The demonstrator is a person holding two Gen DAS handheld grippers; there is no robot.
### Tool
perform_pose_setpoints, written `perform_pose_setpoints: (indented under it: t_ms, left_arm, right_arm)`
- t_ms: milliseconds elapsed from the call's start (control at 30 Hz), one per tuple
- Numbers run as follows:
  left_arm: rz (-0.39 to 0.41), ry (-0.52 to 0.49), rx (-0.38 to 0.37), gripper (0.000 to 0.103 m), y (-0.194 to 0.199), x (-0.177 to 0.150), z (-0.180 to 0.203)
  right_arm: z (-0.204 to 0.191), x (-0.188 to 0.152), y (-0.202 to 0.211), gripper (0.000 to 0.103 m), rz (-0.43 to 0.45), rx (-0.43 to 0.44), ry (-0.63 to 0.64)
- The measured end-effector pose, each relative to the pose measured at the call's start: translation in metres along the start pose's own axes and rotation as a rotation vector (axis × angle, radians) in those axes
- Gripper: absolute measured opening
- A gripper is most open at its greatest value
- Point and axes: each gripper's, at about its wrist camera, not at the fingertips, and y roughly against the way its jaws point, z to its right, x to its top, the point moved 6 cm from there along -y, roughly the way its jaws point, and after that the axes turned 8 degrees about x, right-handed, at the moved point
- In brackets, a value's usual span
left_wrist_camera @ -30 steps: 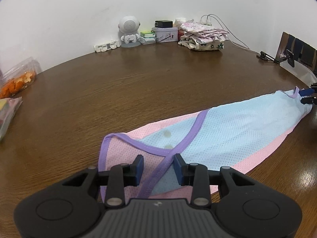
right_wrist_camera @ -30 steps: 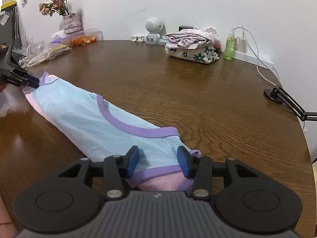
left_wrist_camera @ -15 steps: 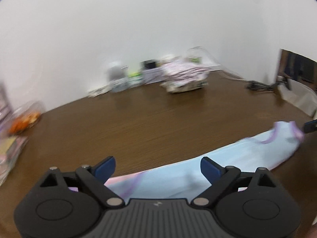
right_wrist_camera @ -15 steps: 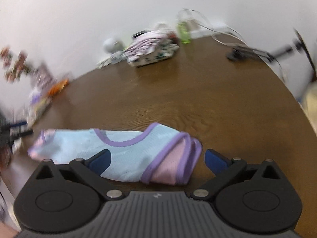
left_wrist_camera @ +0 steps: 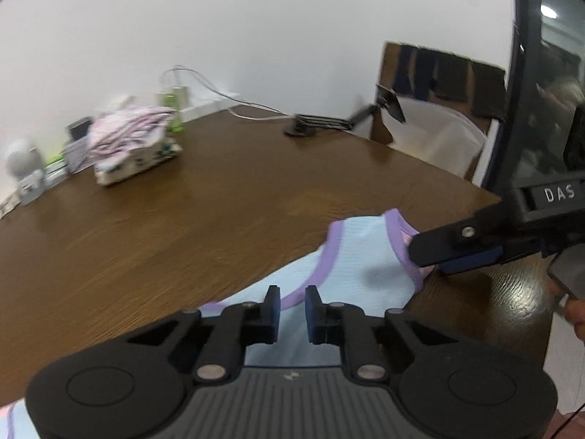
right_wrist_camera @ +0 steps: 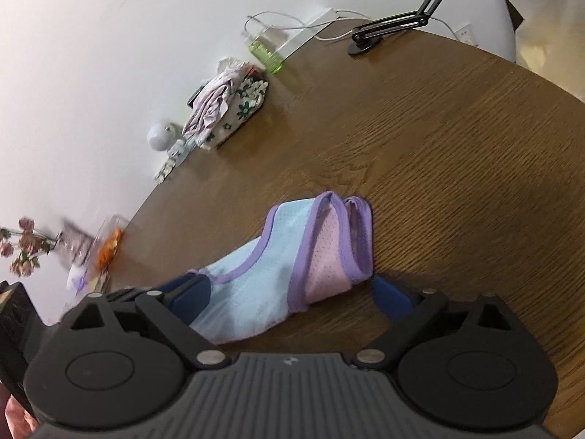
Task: Fold clothes
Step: 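Grasp the lavender-trimmed end with the right gripper and lift it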
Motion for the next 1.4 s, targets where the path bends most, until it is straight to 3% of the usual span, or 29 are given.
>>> perform_pose_setpoints:
  t_ms: [67,133,233,467,533,633,767,900,1100,1300,1400]
  left_arm:
    - [-0.008,-0.01,0.006,0.012,-0.014,-0.002,0.005]
    - [-0.021,-0.011,0.012,0.012,-0.023,-0.008,0.006]
    - [-0.005,0.007,-0.001,0.012,-0.024,-0.011,0.004]
    - [-0.001,0.042,-0.021,0.012,-0.025,-0.009,0.0]
    - [0.0,0.043,-0.022,0.012,-0.025,-0.007,0.002]
    - [0.003,0.045,-0.023,0.012,-0.026,-0.005,0.005]
    - [0.002,0.061,-0.029,0.012,-0.032,0.003,0.017]
    - [0.014,0.116,-0.04,0.021,-0.048,0.02,0.04]
    - [0.025,0.245,-0.156,0.025,-0.055,0.041,0.05]
    - [0.053,0.237,-0.081,0.025,-0.025,0.036,0.019]
    - [0.036,0.255,-0.062,0.025,-0.015,0.024,0.001]
  right_arm:
    - [-0.001,-0.002,-0.005,0.075,0.021,-0.003,-0.009]
    - [0.003,-0.001,-0.009,0.052,0.045,0.001,-0.036]
    - [0.008,-0.001,-0.014,0.036,0.081,0.006,-0.075]
    - [0.019,0.004,-0.019,0.03,0.128,0.03,-0.123]
    - [0.024,0.004,-0.021,0.011,0.116,0.04,-0.142]
    - [0.034,0.009,-0.02,0.008,0.118,0.067,-0.17]
    - [0.031,0.023,-0.009,0.008,0.145,0.067,-0.094]
    - [0.029,0.042,0.006,0.008,0.165,0.014,0.017]
    - [0.027,0.07,0.026,0.008,0.151,-0.113,0.196]
    - [-0.001,0.073,0.028,0.007,0.096,-0.157,0.415]
    - [-0.027,0.057,0.016,0.007,0.022,-0.198,0.605]
